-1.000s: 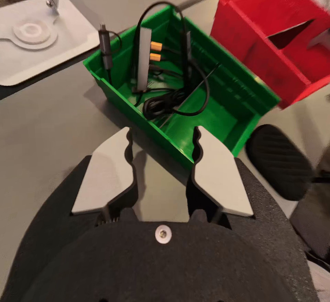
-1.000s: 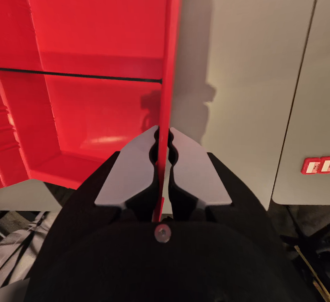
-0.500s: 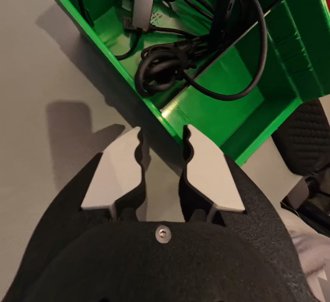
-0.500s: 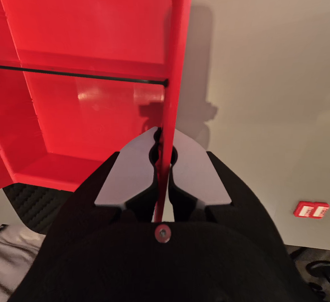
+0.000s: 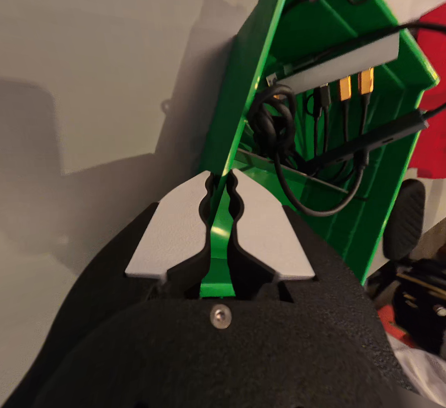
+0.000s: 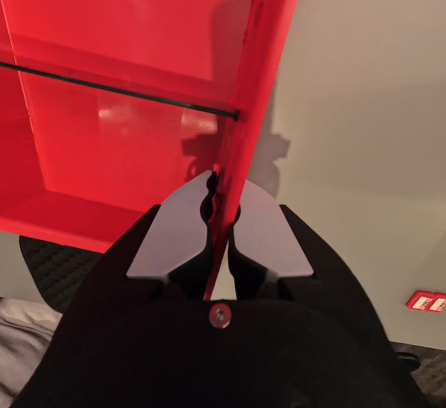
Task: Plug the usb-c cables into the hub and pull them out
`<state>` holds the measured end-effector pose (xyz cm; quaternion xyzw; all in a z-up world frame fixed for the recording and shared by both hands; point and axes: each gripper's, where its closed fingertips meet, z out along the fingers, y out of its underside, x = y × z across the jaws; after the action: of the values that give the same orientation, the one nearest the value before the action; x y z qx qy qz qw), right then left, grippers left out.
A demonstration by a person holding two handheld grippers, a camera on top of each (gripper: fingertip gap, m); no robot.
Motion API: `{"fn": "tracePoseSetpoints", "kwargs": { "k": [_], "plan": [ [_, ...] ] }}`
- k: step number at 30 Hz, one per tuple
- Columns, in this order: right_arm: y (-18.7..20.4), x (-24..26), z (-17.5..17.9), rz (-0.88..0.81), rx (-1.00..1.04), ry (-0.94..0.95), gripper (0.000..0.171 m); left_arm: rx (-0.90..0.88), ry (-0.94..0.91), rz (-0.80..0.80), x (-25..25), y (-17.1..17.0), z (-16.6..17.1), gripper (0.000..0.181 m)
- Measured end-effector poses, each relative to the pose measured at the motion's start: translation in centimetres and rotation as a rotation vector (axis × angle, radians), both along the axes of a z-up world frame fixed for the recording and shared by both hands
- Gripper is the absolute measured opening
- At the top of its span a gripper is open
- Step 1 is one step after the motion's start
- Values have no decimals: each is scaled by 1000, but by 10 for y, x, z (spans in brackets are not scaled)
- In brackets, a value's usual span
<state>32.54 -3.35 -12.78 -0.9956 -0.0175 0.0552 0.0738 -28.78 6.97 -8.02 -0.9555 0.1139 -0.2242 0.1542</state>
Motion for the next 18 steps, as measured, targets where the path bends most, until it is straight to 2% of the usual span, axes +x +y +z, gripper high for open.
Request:
{"fn": "tracePoseSetpoints", "kwargs": {
  "k": [3, 8, 18],
  "plan": [
    [1, -1, 0, -17, -14, 26, 8, -31, -76, 101, -39, -5, 1, 11],
    [2, -1, 0, -35, -16, 53, 8, -6, -77, 281, -102, -11, 2, 10],
    [4, 0, 0, -34, -13, 5, 8, 22, -32, 222, -114, -19, 2, 8]
  ]
}}
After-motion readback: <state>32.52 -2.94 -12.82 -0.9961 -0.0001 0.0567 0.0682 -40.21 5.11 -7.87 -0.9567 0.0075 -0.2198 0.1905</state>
